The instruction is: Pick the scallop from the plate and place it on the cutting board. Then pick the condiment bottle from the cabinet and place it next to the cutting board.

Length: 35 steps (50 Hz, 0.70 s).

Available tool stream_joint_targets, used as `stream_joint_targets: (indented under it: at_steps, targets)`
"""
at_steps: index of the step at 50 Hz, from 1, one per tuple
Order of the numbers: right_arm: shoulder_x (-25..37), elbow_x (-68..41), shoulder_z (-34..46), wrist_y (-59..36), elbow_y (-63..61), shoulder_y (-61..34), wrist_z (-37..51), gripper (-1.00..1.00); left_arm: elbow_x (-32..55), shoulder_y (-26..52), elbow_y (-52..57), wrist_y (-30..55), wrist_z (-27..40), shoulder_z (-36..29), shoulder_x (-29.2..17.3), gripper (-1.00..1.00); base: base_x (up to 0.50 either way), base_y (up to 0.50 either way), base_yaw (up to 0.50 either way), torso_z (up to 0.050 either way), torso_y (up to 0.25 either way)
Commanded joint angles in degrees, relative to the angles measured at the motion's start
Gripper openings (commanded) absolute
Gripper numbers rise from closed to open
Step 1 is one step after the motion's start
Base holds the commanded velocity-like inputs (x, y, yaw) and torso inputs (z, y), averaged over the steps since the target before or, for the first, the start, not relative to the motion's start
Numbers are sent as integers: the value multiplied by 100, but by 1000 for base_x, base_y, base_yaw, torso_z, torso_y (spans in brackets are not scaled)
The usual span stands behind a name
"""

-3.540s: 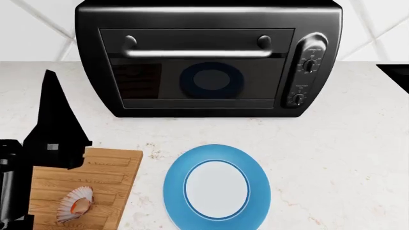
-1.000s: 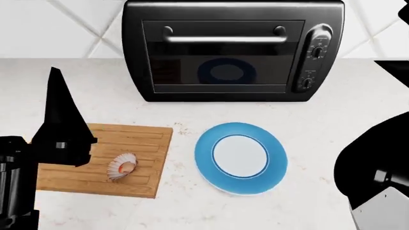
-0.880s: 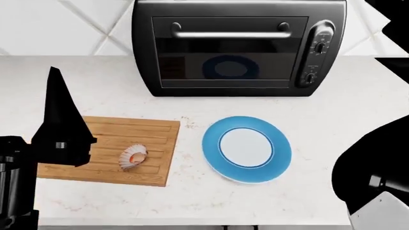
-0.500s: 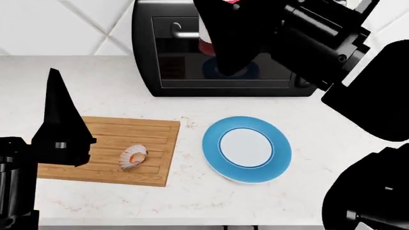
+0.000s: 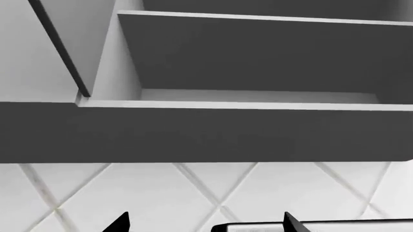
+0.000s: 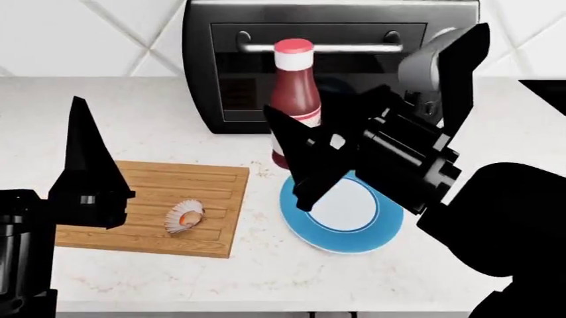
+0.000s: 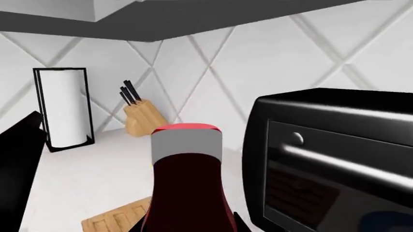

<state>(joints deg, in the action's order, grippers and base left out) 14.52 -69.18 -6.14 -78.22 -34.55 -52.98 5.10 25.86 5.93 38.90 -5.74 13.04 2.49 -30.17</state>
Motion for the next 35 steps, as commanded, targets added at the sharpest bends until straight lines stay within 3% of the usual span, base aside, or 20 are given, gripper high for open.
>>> stream_joint_targets:
  at_steps: [1,6,18,35]
  targets:
    - [79,342,103,486,-241,349,-203,-100,6,-51,-5,-32,7,17,-10,100,0,0,0,0,0]
    - [-306,-185,-54,236,-323,36,528,-100,8,-76,-2,-46,14,29,-15,100,0,0,0,0,0]
    - [-264,-1691,-303,-11,-702,133,1592,-100,-12,-109,24,-63,31,23,-21,100,0,0,0,0,0]
    - [-128,-512,-140,515,-1576,1906,581,-100,-35,-142,23,-108,33,20,-32,100,0,0,0,0,0]
